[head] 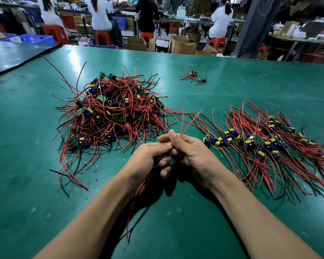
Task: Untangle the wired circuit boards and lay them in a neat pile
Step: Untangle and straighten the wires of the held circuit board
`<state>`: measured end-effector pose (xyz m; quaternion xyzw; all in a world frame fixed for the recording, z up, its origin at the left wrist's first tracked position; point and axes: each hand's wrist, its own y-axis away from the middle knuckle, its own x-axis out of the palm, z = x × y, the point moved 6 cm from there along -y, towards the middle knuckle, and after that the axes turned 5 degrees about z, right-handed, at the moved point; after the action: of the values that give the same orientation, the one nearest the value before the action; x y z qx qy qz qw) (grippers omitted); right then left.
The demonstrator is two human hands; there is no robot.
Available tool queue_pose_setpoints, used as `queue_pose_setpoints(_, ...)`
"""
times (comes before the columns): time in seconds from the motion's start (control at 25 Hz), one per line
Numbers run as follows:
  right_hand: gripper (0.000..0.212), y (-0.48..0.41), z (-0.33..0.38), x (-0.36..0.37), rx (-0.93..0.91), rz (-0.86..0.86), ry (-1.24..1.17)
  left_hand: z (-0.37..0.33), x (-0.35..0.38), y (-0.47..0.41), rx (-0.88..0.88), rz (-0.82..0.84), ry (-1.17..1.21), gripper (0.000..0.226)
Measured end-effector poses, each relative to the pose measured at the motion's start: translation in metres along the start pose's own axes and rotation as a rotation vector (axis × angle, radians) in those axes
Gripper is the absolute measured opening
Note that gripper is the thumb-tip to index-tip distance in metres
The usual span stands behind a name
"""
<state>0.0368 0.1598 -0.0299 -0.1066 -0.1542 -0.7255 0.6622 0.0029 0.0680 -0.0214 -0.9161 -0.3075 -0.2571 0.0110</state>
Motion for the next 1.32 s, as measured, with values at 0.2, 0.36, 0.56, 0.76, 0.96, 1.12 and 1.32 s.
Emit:
queue_pose_setpoints(0.2, 0.042, -0.001, -0.001, -0.003, -0.016, 0.065, 0.078, 0.001, 0.002, 0.001, -0.055, 0.052, 0.046, 0.018)
queue_pose_setpoints(0.36, 0.049, -0.001, 0.0, 0.0, 0.009, 0.103, 0.077, -0.001, 0.008, 0.004, -0.089, 0.114, 0.109, 0.017)
queue_pose_setpoints(0.56, 0.044, -0.001, -0.003, -0.001, 0.001, 0.069, 0.133, 0.002, 0.003, 0.002, -0.14, 0.044, 0.087, 0.037)
queue_pose_setpoints(0.76, 0.036, -0.003, 0.006, -0.01, -0.121, -0.09, 0.146, 0.002, 0.005, 0.0, -0.134, 0.021, 0.109, 0.029)
queue_pose_setpoints(0.96, 0.031, 0.002, 0.026, -0.033, -0.242, -0.43, 0.333, 0.005, 0.004, 0.0, -0.111, 0.01, 0.032, 0.03)
queue_pose_setpoints(1.12, 0.034, 0.005, 0.03, -0.04, -0.26, -0.519, 0.331, 0.005, 0.007, -0.002, -0.084, 0.019, 0.007, 0.03)
queue_pose_setpoints(1.32, 0.034, 0.001, 0.018, -0.028, -0.181, -0.364, 0.143, 0.005, -0.004, -0.003, -0.02, -0.046, 0.012, 0.029)
